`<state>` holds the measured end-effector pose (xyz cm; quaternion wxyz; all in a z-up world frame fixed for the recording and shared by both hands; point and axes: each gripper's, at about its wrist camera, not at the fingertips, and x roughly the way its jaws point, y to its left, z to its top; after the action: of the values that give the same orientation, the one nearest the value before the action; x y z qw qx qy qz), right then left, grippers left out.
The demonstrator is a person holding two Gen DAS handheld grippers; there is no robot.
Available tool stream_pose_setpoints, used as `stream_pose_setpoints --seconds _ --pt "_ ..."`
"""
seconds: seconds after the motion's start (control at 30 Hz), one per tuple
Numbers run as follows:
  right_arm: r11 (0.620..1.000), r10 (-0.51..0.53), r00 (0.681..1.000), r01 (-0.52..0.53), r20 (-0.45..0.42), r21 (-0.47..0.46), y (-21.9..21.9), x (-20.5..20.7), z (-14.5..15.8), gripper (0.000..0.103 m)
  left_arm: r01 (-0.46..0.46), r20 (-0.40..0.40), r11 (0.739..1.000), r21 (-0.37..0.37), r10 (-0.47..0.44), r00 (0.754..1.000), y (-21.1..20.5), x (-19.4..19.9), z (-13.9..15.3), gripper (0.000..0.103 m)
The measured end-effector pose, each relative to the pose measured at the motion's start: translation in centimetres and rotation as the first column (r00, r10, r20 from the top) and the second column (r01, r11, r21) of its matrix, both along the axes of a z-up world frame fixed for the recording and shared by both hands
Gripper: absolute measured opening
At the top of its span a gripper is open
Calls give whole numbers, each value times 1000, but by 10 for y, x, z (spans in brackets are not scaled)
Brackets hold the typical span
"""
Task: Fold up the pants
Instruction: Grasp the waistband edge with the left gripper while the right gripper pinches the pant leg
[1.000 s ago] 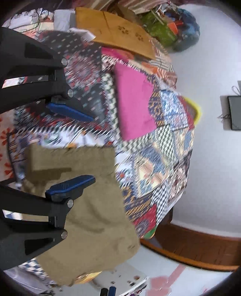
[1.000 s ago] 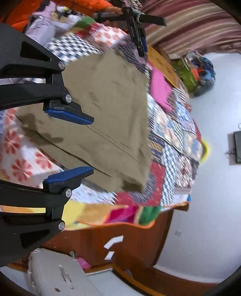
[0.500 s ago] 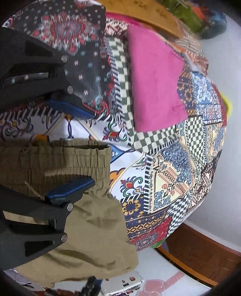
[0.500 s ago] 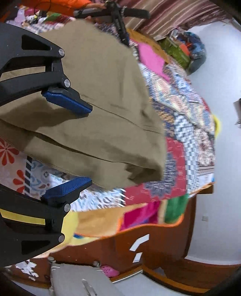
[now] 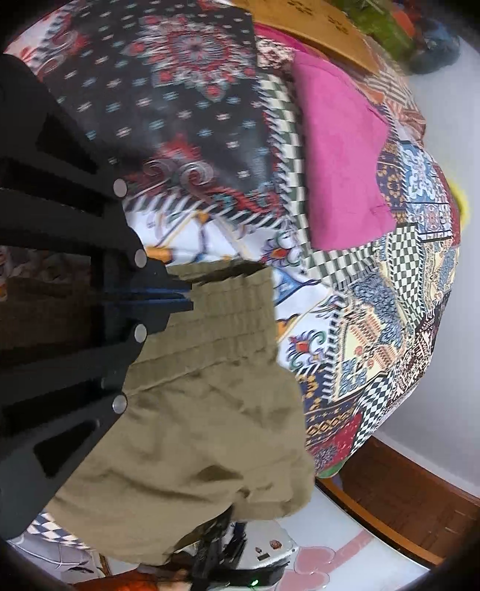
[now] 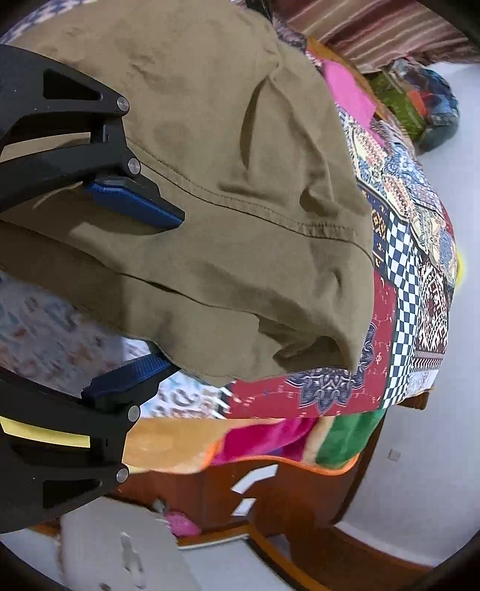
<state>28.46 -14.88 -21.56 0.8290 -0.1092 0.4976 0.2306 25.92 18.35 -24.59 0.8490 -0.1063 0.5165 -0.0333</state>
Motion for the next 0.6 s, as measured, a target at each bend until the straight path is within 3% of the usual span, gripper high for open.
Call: stream_pose_setpoints --seconds 0.17,0.3,0.47,0.6 --pt "997 8 998 -4 58 -74 3 23 0 65 -24 -5 1000 -17 24 1000 -11 -14 2 0" --pt "999 4 1000 -2 31 -52 -1 32 7 65 -34 2 999 38 34 999 -17 -14 11 1" --pt "999 22 995 -18 92 -45 -10 21 35 67 -95 31 993 65 93 995 5 -2 24 19" --pt "999 -5 993 0 116 36 -23 30 61 67 -127 59 989 74 123 991 19 15 33 19"
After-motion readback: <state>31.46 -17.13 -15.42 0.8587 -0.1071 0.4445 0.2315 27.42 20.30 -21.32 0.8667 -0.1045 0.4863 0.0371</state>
